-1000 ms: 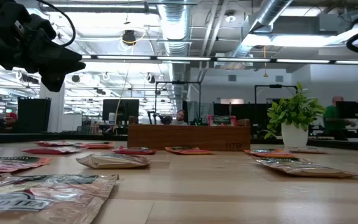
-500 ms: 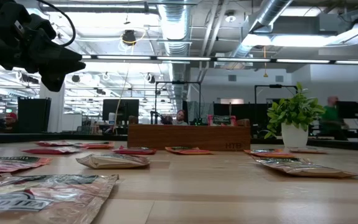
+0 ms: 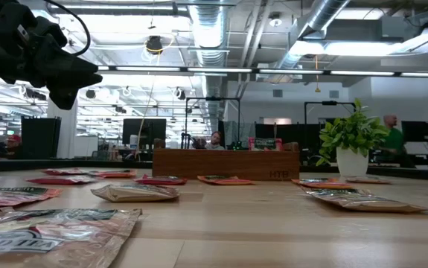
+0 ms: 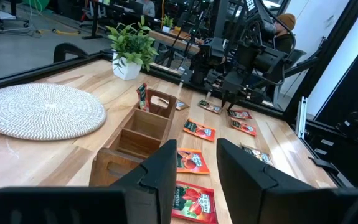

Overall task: Pick & Place Tea
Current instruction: Put the red tea bag into the right slot of the wooden organizer

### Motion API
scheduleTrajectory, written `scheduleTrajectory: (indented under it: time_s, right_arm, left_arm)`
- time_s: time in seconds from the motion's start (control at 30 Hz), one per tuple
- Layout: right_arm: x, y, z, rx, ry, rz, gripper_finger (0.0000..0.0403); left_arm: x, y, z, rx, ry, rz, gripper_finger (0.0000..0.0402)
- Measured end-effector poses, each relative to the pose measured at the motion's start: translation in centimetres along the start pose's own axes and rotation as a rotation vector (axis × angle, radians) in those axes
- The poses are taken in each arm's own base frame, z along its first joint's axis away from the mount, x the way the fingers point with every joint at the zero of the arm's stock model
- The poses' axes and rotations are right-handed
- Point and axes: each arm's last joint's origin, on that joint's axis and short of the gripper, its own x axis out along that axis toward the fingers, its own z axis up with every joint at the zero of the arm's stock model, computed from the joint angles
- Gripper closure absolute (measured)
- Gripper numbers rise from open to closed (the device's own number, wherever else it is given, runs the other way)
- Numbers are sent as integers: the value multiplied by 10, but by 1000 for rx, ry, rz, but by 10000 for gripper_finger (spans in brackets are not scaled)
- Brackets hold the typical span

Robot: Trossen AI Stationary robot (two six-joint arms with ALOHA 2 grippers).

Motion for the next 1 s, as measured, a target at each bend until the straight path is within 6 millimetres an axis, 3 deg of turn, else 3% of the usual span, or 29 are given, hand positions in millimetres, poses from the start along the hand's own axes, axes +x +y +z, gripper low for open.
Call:
scheduleTrajectory:
  time_s: [0.5,1.0]
  right_arm:
    - [0,-1,3,30,76,48,399]
    - [0,-2,2,138,106,42,403]
  left_arm:
    - [0,0,0,51,0,0,296]
    - [0,0,0,51,1,0,296]
